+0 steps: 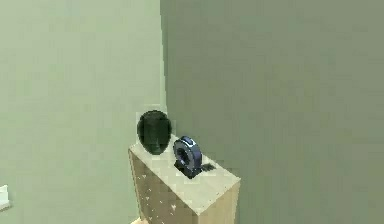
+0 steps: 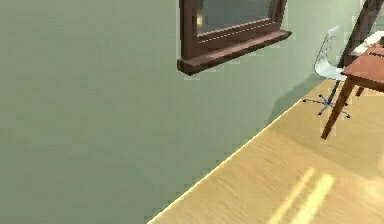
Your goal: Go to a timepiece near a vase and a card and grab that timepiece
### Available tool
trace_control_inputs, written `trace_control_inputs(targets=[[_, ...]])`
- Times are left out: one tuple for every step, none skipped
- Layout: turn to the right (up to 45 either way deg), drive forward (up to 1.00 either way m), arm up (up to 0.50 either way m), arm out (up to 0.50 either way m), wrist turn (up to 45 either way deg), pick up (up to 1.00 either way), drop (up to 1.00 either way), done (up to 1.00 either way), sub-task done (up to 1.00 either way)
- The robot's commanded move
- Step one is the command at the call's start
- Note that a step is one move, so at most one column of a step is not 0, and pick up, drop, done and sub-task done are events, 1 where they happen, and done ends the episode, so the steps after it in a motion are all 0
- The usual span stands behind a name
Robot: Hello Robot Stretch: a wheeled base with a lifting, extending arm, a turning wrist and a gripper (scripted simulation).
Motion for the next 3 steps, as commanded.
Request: trace_control_inputs(targets=[[0.0,0.15,0.0,0.0,0.0,0.0,0.0,0.0,0.0],[-45.0,0.0,0.0,0.0,0.0,0.0,0.0,0.0,0.0],[-42.0,0.0,0.0,0.0,0.0,0.0,0.0,0.0,0.0]])
